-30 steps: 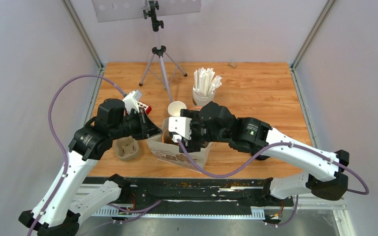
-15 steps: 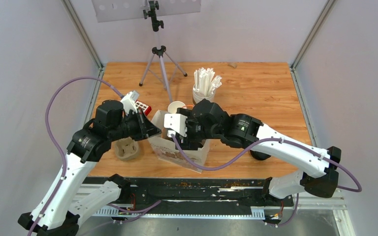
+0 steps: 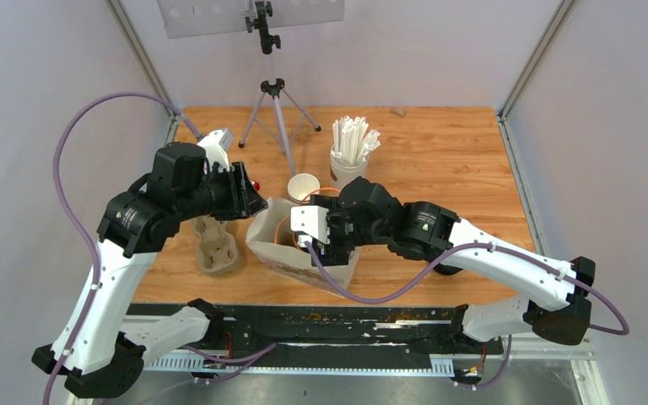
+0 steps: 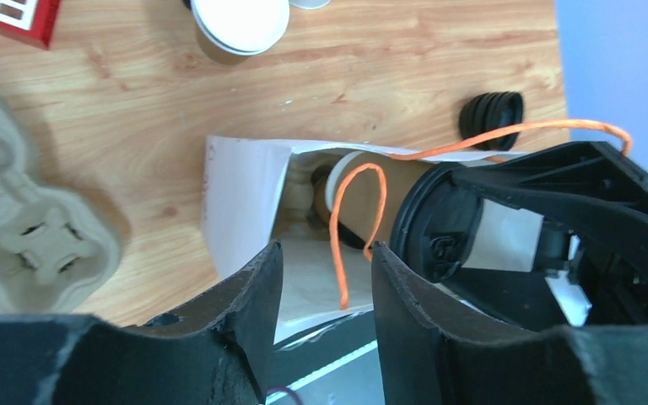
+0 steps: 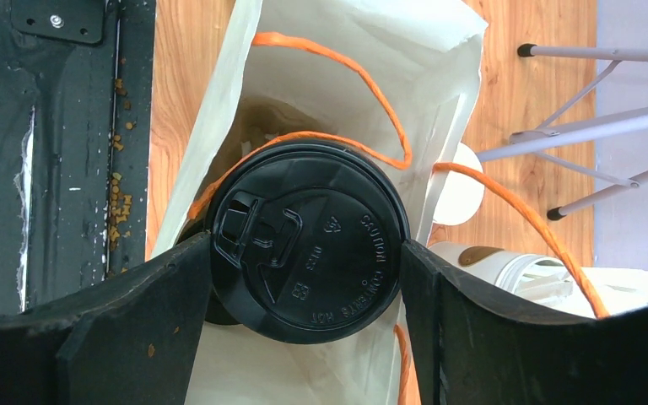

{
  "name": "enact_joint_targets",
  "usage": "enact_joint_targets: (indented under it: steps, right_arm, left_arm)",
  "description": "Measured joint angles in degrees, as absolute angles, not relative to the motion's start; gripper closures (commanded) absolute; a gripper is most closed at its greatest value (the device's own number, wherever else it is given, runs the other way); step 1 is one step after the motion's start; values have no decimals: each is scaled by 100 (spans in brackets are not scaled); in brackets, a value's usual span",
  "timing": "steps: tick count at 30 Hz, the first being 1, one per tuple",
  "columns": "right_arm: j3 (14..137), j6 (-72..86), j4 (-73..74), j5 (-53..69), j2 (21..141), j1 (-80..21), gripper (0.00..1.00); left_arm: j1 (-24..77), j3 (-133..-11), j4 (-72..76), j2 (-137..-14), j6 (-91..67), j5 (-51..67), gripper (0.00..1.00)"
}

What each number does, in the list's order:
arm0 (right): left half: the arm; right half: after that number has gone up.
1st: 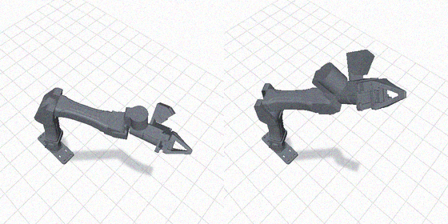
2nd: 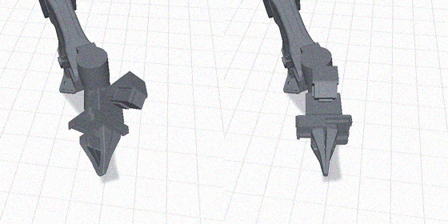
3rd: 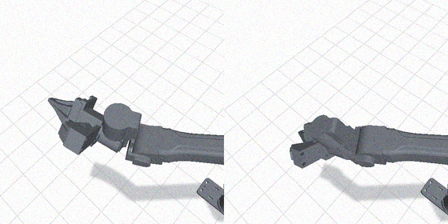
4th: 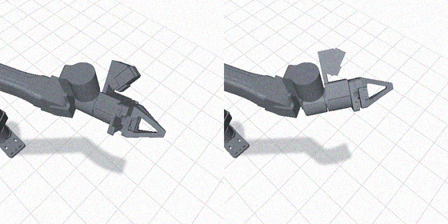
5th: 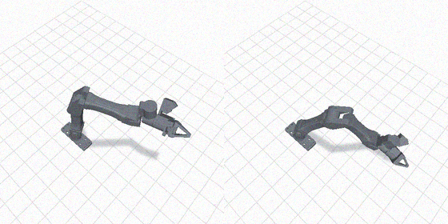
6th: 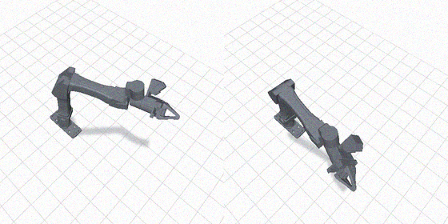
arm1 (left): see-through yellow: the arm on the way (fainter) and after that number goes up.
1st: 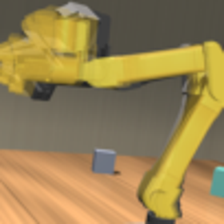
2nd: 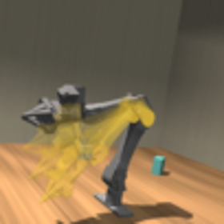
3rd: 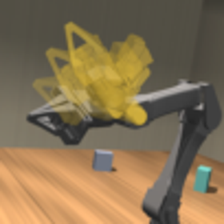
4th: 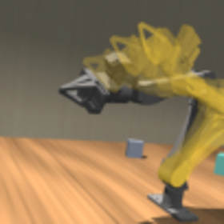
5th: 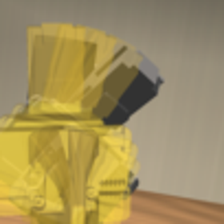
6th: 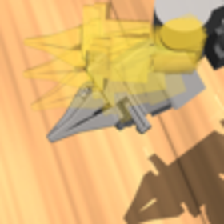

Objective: Pack the takeout coffee

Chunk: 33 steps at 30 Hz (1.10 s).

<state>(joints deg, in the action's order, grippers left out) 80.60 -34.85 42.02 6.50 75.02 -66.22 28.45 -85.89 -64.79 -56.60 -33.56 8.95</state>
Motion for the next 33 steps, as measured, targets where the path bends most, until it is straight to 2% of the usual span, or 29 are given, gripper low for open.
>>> enact_joint_targets:
  steps: [10, 21, 27, 30, 33]
  right_arm:
    - [8053, -3570, 4427, 760, 7461, -6622, 30]
    - [8027, -3830, 4740, 799, 7271, -6619, 29]
    - [8014, -3979, 4775, 801, 7190, -6619, 30]
    - [8014, -4012, 4777, 801, 7190, -6619, 30]
    - [8014, -4025, 4783, 801, 7190, -6619, 30]
  left_arm:
    - [2845, -9041, -7498, -6241, -2410, 799, 47]
    - [2845, -8337, -7046, -6320, -2220, 1149, 48]
    - [2845, -8335, -6744, -6346, -2261, 1122, 48]
    - [2845, -8361, -6681, -6388, -2261, 1083, 52]
    - [2845, -8361, -6652, -6464, -2259, 1085, 63]
